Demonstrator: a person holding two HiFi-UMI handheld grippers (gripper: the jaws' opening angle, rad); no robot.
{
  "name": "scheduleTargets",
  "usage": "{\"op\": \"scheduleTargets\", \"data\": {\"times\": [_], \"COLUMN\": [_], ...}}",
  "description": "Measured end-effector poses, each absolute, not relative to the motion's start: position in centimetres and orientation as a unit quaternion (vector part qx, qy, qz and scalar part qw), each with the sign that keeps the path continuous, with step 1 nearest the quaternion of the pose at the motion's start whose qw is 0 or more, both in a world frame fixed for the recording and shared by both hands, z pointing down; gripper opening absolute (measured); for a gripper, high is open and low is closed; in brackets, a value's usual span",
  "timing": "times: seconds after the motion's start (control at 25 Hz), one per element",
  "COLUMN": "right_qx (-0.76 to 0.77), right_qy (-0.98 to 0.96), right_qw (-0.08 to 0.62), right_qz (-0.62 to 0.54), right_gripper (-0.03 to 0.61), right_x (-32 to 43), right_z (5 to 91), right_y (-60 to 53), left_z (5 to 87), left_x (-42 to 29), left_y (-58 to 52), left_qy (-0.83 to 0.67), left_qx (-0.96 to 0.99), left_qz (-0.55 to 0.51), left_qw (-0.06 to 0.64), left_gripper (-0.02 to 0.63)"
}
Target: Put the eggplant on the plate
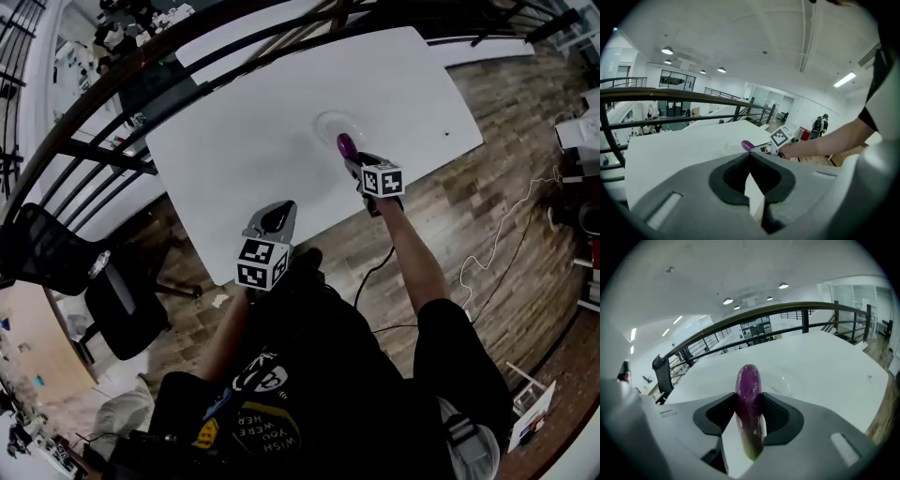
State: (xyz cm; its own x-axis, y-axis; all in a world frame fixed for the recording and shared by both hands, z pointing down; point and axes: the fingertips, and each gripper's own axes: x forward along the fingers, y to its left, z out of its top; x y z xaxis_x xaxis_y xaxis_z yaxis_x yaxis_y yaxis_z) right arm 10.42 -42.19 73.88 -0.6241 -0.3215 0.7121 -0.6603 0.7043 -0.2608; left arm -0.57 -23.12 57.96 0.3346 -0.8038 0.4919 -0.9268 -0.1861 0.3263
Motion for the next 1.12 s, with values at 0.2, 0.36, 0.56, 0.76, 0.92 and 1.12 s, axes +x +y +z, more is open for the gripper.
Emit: {"op": "scheduleTargets", "data": {"times": [0.2,0.36,0.56,0.76,0.92,1.12], "right_qx": [0.205,0.167,0.192,0.245,0.283,0.322], "right_qy": [-0.860,-0.840,-0.846,-0.875,-0.903,-0.909], "right_qw": [0.447,0.510,0.484,0.387,0.265,0.091], "right_qz": [0.138,0.073,0.117,0.158,0.187,0.247], "right_gripper": [0.186,0.186,0.186,0.249,0.241,0.171], "right_x": [6.8,5.3,5.4,6.6,8.3,12.0], "right_z": [77.1,79.9,80.5,76.5,70.0,60.0], "right_y": [-47.7,-49.8,-51.2,-50.7,-45.0,-34.2], "left_z": [60.0,61.3,61.6,60.8,59.1,55.1], "left_x": [-4.1,-7.4,-8.7,-8.6,-7.5,-3.9], "left_y": [-21.6,-20.8,-21.0,-22.2,-23.6,-25.7], "left_qy": [-0.606,-0.631,-0.633,-0.620,-0.602,-0.576], "left_qx": [0.719,0.691,0.686,0.702,0.728,0.771], "left_qz": [0.089,0.080,0.074,0.071,0.074,0.078], "left_qw": [0.328,0.344,0.351,0.342,0.319,0.261], "left_gripper": [0.006,0.005,0.005,0.005,0.005,0.005]}}
